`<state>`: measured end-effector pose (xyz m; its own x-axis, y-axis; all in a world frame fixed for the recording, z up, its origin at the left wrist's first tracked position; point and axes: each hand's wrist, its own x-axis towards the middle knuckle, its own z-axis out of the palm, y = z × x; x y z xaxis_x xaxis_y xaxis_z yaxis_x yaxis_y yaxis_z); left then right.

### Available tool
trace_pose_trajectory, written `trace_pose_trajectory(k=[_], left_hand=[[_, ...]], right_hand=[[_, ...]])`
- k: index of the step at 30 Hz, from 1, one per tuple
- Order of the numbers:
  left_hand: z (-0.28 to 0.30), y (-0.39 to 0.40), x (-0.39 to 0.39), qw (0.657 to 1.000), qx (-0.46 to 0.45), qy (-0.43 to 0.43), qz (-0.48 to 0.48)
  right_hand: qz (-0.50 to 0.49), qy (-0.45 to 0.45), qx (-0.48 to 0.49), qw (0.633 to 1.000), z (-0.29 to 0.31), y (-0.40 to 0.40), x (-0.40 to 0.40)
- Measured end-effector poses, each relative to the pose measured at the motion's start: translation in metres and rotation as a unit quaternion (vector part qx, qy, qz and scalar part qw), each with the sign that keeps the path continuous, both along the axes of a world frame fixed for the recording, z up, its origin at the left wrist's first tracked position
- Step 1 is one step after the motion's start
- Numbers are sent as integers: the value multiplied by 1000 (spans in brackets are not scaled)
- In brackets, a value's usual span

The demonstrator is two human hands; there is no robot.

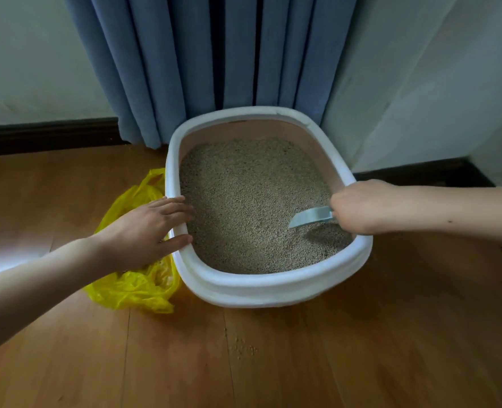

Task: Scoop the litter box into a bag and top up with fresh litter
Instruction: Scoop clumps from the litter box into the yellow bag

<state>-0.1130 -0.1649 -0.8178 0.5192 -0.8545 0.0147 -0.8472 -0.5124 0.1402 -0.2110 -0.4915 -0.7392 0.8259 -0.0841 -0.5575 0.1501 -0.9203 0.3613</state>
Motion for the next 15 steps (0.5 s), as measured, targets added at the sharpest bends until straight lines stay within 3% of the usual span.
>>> trace_pose_trajectory(k=[15], left_hand=[[-4,1,0,1000,-1,6,11]], right_hand=[[-66,25,58,996,-25,6,-2]])
